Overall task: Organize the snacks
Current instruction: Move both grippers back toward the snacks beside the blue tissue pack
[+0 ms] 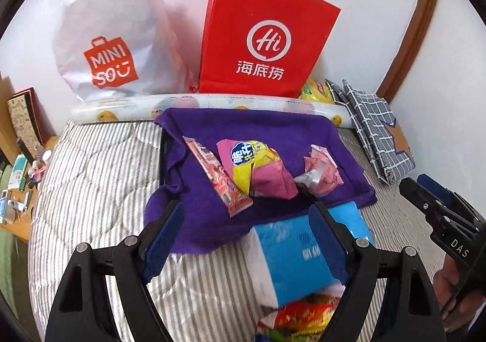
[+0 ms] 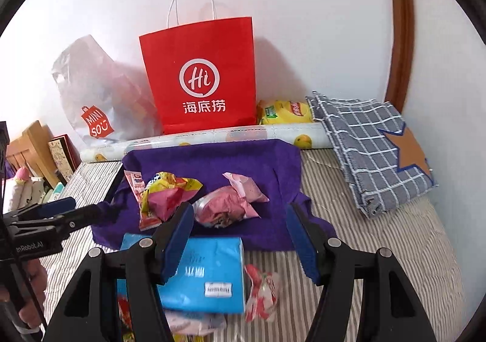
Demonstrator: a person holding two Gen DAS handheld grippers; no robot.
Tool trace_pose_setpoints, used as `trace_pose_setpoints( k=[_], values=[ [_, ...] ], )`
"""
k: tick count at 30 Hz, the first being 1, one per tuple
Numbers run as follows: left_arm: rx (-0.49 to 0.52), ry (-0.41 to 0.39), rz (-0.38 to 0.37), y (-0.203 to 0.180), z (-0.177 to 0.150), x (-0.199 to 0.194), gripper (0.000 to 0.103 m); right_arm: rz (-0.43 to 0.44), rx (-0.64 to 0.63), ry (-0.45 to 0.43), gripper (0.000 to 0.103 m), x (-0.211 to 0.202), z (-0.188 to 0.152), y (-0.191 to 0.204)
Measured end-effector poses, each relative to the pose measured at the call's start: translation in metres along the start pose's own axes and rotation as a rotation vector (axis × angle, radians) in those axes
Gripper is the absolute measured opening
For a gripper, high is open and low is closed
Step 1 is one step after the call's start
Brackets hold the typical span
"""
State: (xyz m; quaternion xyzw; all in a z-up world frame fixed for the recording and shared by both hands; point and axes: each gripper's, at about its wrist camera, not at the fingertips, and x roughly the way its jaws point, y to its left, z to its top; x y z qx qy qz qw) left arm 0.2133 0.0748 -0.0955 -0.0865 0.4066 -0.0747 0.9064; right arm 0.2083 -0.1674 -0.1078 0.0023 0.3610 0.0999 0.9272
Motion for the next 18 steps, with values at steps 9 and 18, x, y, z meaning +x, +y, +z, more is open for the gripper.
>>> trace_pose_setpoints(
  k=[9,18],
  values=[
    [0.029,-0.009,-0.031,-0.008,-0.027,-0.032,0.083,-0.014,0.048,0.014,0.061,-0.031,-0.024,-0.001],
    [0.041,-0.004,-0.038,-0.013,-0.050,-0.049,0.083,-0.019,0.028,0.042,0.061,-0.048,-0.048,0.002]
  ],
)
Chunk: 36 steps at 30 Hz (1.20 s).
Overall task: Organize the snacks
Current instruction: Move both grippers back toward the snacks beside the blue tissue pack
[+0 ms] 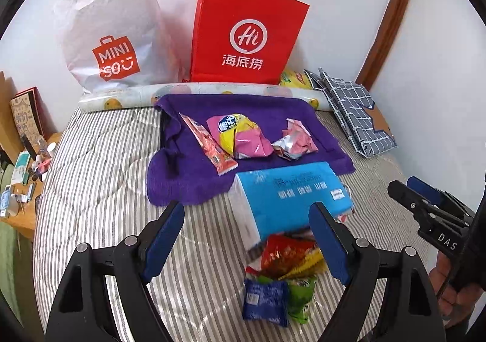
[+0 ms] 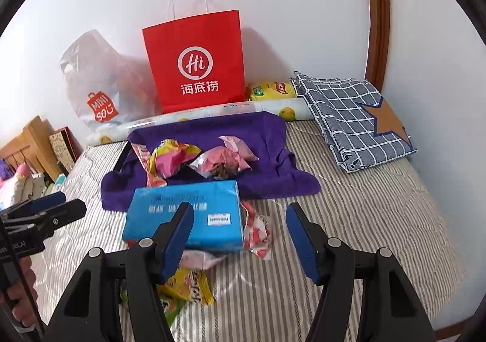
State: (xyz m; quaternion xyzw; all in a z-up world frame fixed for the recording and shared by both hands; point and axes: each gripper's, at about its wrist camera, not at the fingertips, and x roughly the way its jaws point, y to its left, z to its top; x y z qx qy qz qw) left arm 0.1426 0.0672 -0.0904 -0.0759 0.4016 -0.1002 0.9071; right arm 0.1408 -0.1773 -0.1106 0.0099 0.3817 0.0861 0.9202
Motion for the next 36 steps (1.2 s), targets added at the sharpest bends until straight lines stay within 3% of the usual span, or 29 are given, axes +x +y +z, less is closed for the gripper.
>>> trace_pose_setpoints(
  k=[23,36],
  values=[
    [-0.019,0.062,0.011,0.002,-0.021,0.015,0.083,0.004,0.021,0.089,0.061,0.018,-0.039,-0.004],
    [-0.048,0.098,0.046,0.017,-0.027,0.028,0.083,0.007,-0.020,0.109,0.061,0.030,-0.044,0.006]
  ],
)
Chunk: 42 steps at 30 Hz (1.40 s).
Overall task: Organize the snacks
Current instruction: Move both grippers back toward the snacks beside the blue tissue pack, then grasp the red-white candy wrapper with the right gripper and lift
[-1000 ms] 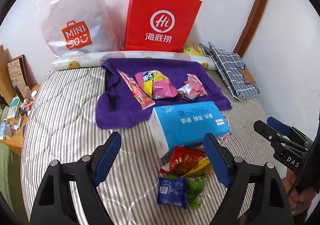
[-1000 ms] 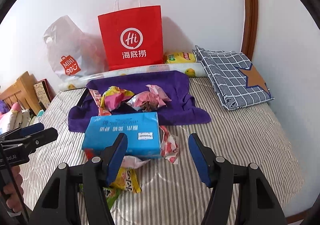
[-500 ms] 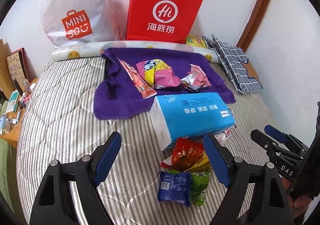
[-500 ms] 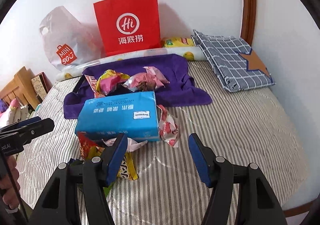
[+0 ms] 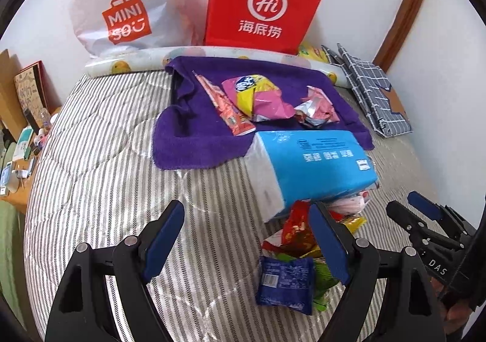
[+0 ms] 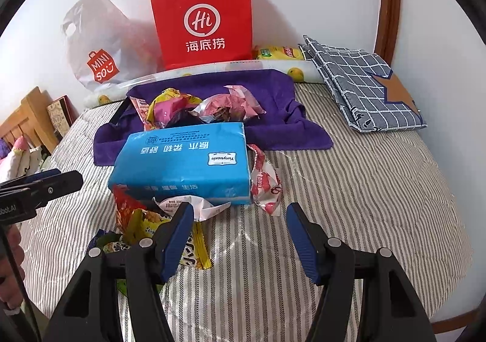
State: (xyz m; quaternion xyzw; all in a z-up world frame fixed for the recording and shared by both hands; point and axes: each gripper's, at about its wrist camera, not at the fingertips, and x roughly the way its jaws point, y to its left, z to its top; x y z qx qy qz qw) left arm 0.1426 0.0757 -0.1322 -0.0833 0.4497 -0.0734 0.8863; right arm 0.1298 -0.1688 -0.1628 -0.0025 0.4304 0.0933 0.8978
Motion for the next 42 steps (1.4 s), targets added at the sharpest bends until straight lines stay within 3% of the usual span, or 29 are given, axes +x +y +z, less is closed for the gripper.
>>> trace_pose_setpoints(
  k=[11,23,31,36,42],
  values=[
    [-0.026,0.009,0.015,0.012,0.000,0.004,0.083,0.041,-0.029,0.030,0.061,0.012,-0.002,0.015],
    [-0.042,0.018,0.027,0.020,0.000,0.010,0.083,-0.047,-0.005,0.006,0.060,0.026,0.006,-0.015],
    [-0.035,0.034,0.028,0.013,0.005,0.021,0.083,-0.027,-0.004,-0.002,0.050,0.036,0.013,-0.025],
    [-0.029,0.042,0.038,0.011,0.006,0.025,0.083,0.013,-0.063,-0.012,0.025,0.041,0.011,-0.021],
    [-0.037,0.063,0.044,0.011,0.003,0.031,0.083,-0.023,-0.064,-0.001,0.020,0.042,0.007,-0.030]
  ],
)
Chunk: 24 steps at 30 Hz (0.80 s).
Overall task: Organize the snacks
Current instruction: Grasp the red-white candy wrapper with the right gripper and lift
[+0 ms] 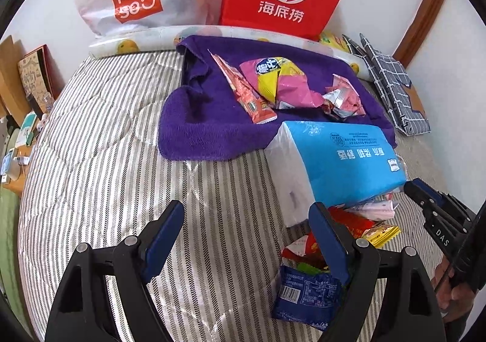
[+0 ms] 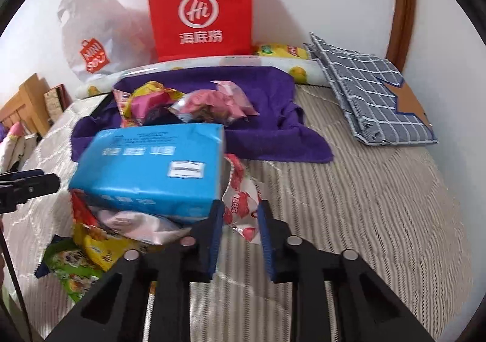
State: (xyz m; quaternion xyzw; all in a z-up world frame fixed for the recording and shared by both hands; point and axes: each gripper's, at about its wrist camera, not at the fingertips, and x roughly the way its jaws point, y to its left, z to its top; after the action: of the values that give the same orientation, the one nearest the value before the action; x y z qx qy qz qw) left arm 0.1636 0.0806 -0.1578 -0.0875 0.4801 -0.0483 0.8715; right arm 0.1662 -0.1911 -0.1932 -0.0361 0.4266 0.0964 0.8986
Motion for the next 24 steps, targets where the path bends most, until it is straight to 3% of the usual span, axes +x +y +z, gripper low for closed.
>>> trace_pose_setpoints(
  k=[9,24],
  values=[
    [0.010,0.006,0.010,-0.004,0.002,0.004,0.083,0.007,0.087,0.035,0.020,0.013,0.000,-0.031],
    [0.036,0.004,0.026,-0.011,0.004,0.004,0.083,0.052,0.007,0.042,0.029,0.048,0.017,-0.022]
  ],
)
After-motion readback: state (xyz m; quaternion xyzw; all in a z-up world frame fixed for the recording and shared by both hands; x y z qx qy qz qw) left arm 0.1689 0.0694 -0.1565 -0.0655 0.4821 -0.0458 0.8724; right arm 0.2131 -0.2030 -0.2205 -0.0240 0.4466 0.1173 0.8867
